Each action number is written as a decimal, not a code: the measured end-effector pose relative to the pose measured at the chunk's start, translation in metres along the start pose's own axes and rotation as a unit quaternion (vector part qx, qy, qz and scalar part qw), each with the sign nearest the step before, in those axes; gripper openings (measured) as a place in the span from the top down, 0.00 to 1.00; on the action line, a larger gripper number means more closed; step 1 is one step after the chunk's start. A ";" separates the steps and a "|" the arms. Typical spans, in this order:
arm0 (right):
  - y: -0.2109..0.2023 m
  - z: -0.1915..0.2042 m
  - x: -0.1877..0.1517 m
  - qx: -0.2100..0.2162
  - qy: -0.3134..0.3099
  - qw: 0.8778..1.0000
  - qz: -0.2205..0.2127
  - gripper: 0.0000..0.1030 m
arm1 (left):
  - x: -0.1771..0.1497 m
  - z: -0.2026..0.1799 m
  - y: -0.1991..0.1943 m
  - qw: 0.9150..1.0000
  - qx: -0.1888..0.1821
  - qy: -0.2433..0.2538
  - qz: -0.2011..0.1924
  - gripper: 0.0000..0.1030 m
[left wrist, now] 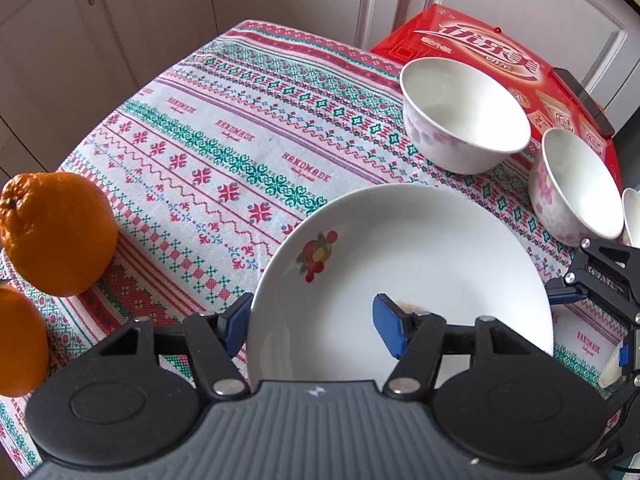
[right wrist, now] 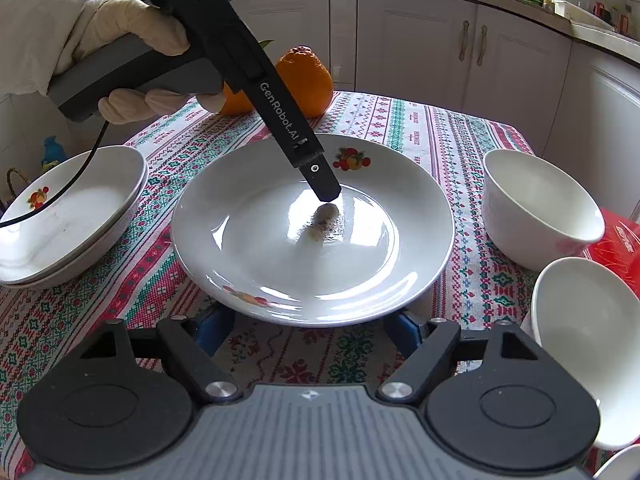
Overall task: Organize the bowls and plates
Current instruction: 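Reach the left tool to a white plate near the bowls and grip its rim, then lift the fruit-print plate with the left tool and carry it over the plate stack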
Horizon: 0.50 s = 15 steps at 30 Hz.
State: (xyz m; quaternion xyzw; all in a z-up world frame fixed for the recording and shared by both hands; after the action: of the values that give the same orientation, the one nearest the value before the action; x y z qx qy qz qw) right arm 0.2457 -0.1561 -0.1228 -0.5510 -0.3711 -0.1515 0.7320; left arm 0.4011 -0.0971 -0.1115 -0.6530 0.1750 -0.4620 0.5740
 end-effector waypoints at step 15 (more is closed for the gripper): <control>0.000 0.000 -0.002 -0.004 -0.011 1.000 0.004 0.15 | -0.003 -0.001 0.003 0.999 -0.027 -0.004 0.015 0.38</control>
State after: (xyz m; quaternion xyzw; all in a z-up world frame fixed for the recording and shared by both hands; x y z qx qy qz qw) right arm 0.2442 -0.1564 -0.1237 -0.5571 -0.3763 -0.1434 0.7263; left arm 0.3997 -0.0958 -0.1153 -0.6677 0.1952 -0.4454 0.5636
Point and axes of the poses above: each gripper's, at about its wrist camera, not at the fingertips, and y roughly the way its jaws point, z to its left, x to its top, the point moved 5 cm from there along y, roughly the way its jaws point, and after that the axes turned 8 degrees about x, right-handed, at the moved point
